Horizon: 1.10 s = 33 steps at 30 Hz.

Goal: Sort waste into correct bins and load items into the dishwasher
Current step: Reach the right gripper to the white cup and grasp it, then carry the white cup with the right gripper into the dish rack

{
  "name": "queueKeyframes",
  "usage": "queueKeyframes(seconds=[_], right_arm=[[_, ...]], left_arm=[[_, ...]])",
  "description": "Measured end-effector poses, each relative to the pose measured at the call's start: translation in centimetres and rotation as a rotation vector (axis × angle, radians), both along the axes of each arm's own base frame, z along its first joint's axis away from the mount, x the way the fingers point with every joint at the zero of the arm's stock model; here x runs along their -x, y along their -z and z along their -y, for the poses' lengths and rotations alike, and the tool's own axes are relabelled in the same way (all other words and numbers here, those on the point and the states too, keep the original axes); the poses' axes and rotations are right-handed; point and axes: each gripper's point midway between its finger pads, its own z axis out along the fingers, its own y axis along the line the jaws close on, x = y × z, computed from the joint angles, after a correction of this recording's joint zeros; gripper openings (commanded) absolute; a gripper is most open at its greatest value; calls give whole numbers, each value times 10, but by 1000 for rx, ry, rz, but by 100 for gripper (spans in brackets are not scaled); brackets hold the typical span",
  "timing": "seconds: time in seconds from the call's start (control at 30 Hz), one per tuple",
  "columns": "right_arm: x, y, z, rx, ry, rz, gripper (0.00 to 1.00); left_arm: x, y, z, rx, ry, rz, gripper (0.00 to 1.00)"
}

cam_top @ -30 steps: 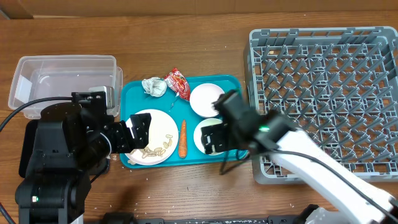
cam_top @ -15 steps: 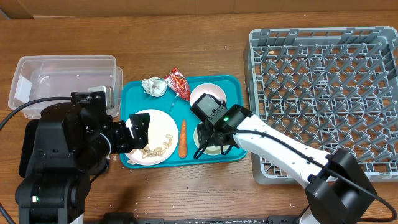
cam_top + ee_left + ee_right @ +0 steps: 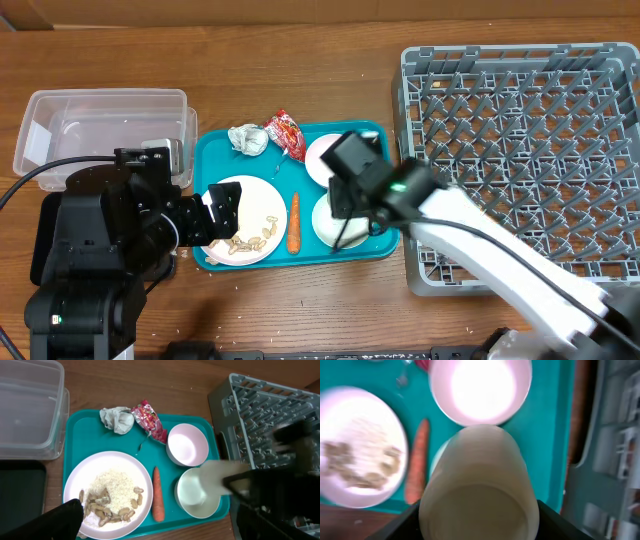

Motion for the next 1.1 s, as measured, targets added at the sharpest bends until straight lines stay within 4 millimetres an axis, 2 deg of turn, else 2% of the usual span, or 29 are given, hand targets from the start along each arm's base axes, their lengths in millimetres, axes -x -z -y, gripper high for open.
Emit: queueKeyframes(seconds=[0.1,0.17,0.27,0.37,0.47,0.57,0.77,0.83,0.9,1.0,1.1], right_arm=[[-3,-46,20,-63,47,91,60],[-4,-67,42,-80,98,140,62],[-5,-83,82,-61,195,175,63],[-10,-85,121,-20,305,176,63],[-18,-79,148,4,389,156,63],[-19,-64,159,33,410,98,63],[-18,-16,158,109,396,-61,63],[-15,0,158,132,394,-124,72],[-15,13,157,149,392,-170,75],[-15,23,155,157,394,-203,75],[-17,22,152,138,400,-194,75]], left_arm=[[0,0,0,0,0,0,100],[0,0,0,0,0,0,100],[0,0,0,0,0,0,100],[0,0,0,0,0,0,100],[0,0,0,0,0,0,100],[0,0,0,0,0,0,100],[0,0,0,1,1,-2,100],[1,1,1,5,6,-7,100],[2,1,2,8,9,-9,100],[2,1,2,9,10,-9,100],[2,1,3,11,12,-11,100]])
